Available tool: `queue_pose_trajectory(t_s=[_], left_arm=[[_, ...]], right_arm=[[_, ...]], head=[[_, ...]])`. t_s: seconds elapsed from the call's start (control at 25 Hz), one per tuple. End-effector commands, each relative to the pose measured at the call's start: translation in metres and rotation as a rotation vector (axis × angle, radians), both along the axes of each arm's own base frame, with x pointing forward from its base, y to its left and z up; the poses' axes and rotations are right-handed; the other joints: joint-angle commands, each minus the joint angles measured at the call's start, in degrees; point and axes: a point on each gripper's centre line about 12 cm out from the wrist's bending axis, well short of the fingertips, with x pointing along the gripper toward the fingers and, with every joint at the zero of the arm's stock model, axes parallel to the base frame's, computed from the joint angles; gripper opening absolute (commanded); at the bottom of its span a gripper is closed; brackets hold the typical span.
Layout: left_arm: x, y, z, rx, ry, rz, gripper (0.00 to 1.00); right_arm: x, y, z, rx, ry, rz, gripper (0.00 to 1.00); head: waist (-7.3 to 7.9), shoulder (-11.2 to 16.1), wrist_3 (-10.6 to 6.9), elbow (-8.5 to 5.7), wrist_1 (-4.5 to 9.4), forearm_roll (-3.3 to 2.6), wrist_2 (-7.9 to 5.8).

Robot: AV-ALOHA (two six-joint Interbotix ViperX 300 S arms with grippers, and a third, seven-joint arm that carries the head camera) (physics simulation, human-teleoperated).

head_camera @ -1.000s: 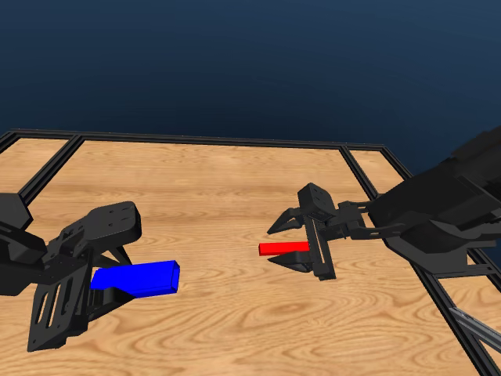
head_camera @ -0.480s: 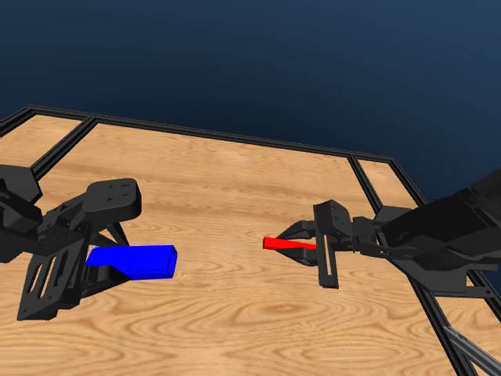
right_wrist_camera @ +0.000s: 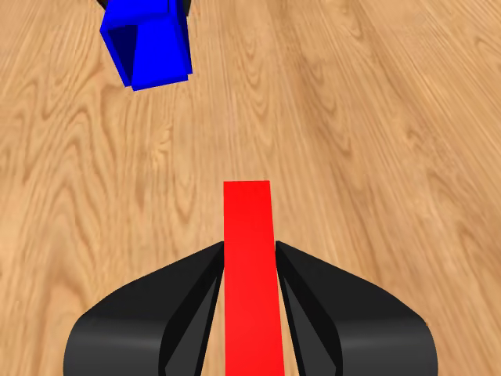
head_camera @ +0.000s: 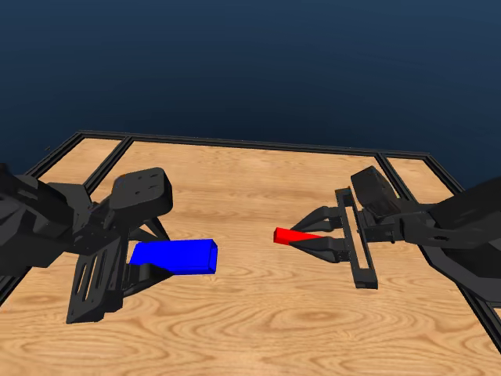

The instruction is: Insert peg into socket

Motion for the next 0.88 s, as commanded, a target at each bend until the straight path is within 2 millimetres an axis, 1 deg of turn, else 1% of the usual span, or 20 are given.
queue_pose_trajectory(t_s=[0.04,0.08,0.12,0.16,0.2,0.24,0.28,0.32,0.36,0.4,0.44,0.52,0.6,0.64,0.68,0.72,0.76,0.8,0.84,0.88], left_arm=[[0.005,-0.007,0.031,0.044,-0.053,0.003,0.0],[0.002,-0.005,0.024,0.072,-0.023,0.007,0.0],[0.004,-0.009,0.034,0.051,-0.057,0.014,0.0],[0.004,-0.008,0.033,0.07,-0.052,0.011,0.0],[0.003,-0.01,0.034,0.076,-0.052,0.007,0.0],[0.005,-0.011,0.04,0.07,-0.069,0.009,0.0],[0.004,-0.01,0.037,0.089,-0.056,0.013,0.0],[0.005,-0.01,0.041,0.081,-0.074,0.01,0.0],[0.004,-0.009,0.036,0.101,-0.051,0.013,0.0],[0.007,-0.011,0.044,0.082,-0.082,0.012,0.0],[0.008,-0.01,0.043,0.088,-0.079,0.011,0.0],[0.009,-0.009,0.045,0.1,-0.085,-0.013,0.0],[0.014,-0.007,0.044,0.092,-0.082,0.011,0.0],[0.014,-0.009,0.04,0.097,-0.072,-0.001,0.0],[0.017,-0.01,0.047,0.078,-0.099,0.003,0.0],[0.012,-0.007,0.042,0.088,-0.076,0.006,0.0],[0.019,-0.012,0.045,0.073,-0.097,-0.006,0.0],[0.022,-0.011,0.036,0.073,-0.084,-0.01,0.0],[0.02,-0.013,0.043,0.071,-0.095,-0.009,0.0],[0.02,-0.013,0.038,0.071,-0.086,-0.011,0.0]], right_arm=[[0.023,0.001,0.037,0.016,-0.067,0.034,0.0],[0.027,0.002,0.043,0.022,-0.071,0.047,0.0],[0.031,0.001,0.05,0.009,-0.081,0.05,0.0],[0.036,0.004,0.057,0.031,-0.095,0.065,0.0],[0.038,0.0,0.055,0.05,-0.069,0.056,0.0],[0.038,0.003,0.054,0.051,-0.065,0.066,0.0],[0.039,0.009,0.052,0.046,-0.023,0.11,0.0],[0.043,0.011,0.061,0.051,-0.047,0.118,0.0],[0.043,0.014,0.06,0.054,-0.033,0.132,0.0],[0.05,0.015,0.079,0.068,-0.076,0.14,0.0],[0.047,0.019,0.068,0.065,-0.02,0.164,0.0],[0.053,0.023,0.082,0.074,-0.03,0.185,0.0],[0.055,0.024,0.081,0.06,0.012,0.212,0.0],[0.064,0.028,0.094,0.072,-0.048,0.206,0.0],[0.063,0.026,0.086,0.064,-0.009,0.209,0.0],[0.066,0.028,0.091,0.074,-0.005,0.218,0.0],[0.071,0.028,0.1,0.072,-0.005,0.225,0.0],[0.072,0.029,0.095,0.072,0.008,0.226,0.0],[0.073,0.025,0.093,0.074,0.025,0.216,0.0],[0.077,0.03,0.094,0.067,0.035,0.232,0.0]], head=[[1.67,-1.0,1.68,-0.33,-0.81,0.73,1.87],[1.95,-1.0,1.93,-0.31,-0.8,0.9,2.25],[2.18,-1.0,2.08,-0.26,-0.86,1.02,2.56],[2.33,-1.0,2.14,-0.2,-0.99,1.11,2.76],[2.44,-1.1,2.13,-0.18,-1.02,1.18,2.96],[2.49,-1.1,2.11,-0.15,-1.06,1.2,3.04],[2.55,-1.1,2.08,-0.1,-1.14,1.22,3.07],[2.58,-1.1,2.02,-0.05,-1.18,1.22,3.08],[2.59,-1.1,2.01,-0.03,-1.14,1.22,3.07],[2.59,-1.2,1.98,-0.02,-1.13,1.22,3.08],[2.56,-1.2,1.91,0.04,-1.1,1.21,3.07],[2.52,-1.3,1.82,0.11,-1.04,1.17,3.02],[2.58,-1.3,1.92,0.14,-0.87,1.18,2.96],[2.62,-1.3,1.98,0.16,-0.84,1.2,3.02],[2.64,-1.2,2.0,0.13,-0.78,1.21,3.05],[2.69,-1.2,2.01,0.14,-0.71,1.23,3.07],[2.78,-1.2,2.01,0.16,-0.66,1.24,3.04],[2.84,-1.2,2.02,0.18,-0.61,1.25,3.0],[2.91,-1.1,2.03,0.18,-0.54,1.26,2.97],[2.99,-1.1,2.02,0.18,-0.44,1.27,2.94]])
